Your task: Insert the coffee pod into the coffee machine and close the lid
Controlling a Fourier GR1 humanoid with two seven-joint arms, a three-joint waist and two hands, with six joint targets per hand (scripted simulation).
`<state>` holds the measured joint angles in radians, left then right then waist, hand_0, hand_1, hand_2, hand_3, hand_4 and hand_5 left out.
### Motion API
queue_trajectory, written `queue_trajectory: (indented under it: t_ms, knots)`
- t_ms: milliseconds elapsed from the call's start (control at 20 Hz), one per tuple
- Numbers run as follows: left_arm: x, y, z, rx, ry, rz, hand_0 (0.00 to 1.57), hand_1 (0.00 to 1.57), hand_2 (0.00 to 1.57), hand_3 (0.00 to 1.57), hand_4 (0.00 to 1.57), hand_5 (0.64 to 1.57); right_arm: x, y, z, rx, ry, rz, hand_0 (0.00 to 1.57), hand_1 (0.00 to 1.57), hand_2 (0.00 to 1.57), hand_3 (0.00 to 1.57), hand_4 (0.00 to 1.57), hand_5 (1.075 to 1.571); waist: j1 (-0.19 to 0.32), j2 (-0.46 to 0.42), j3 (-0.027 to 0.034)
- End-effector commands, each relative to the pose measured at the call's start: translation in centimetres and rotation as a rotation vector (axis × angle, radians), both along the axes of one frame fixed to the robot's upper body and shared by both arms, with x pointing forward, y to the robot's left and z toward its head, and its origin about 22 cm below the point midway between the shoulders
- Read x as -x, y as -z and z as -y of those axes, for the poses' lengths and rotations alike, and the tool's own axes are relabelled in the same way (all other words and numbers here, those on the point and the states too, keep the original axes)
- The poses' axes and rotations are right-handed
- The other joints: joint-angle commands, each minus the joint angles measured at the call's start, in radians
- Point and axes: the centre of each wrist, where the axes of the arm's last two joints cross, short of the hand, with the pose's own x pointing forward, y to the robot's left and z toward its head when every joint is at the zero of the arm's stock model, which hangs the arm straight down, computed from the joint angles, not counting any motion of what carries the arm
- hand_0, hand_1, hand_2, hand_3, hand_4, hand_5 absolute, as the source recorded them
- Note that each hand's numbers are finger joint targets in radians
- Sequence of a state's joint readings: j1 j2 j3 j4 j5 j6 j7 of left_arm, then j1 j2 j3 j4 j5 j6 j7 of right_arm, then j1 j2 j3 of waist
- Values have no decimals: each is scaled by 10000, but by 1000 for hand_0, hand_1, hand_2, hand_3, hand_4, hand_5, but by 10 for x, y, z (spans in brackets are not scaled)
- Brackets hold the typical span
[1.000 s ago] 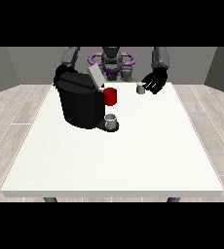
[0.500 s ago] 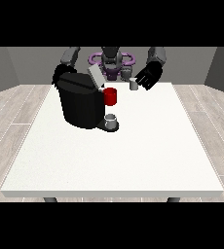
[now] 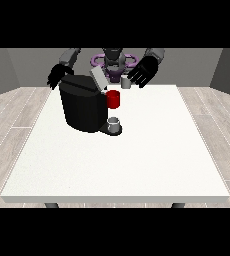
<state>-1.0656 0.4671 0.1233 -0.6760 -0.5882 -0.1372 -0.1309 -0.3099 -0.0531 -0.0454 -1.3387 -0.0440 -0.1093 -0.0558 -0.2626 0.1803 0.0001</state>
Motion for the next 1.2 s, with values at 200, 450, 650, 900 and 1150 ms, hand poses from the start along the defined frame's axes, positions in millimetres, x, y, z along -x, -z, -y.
queue_trajectory:
  t_ms: [200, 450, 650, 900, 1150]
  knots:
    - [-7, -32, 38, -218, 362, 259, 1282, 1282, 1329, 1263, 517, 1571, -9, -4, -15, -72, 402, 243, 0, 0, 0, 0, 483, 1571, -12, 259, 5]
    - [-7, -43, 26, -156, 219, 908, 1277, 1277, 1303, 1236, 488, 1571, -7, -4, 8, 205, 218, 818, 0, 0, 0, 0, 519, 1571, -240, 837, 5]
    - [-9, -40, 20, -221, -134, 696, 1292, 1292, 1315, 1222, 498, 1571, -10, -26, -10, 165, 121, 650, 0, 0, 0, 0, 514, 1571, -555, 951, 0]
    - [-10, -6, 29, -343, 240, 87, 1268, 1268, 1300, 1217, 512, 1571, -3, -25, -22, -37, 199, 293, 0, 0, 0, 0, 498, 1571, -401, 407, -4]
    - [-11, -30, 29, -218, 175, 351, 1183, 1183, 1251, 1180, 499, 1571, -1, -17, -8, 67, 74, 745, 0, 0, 0, 0, 513, 1571, -569, 795, 2]
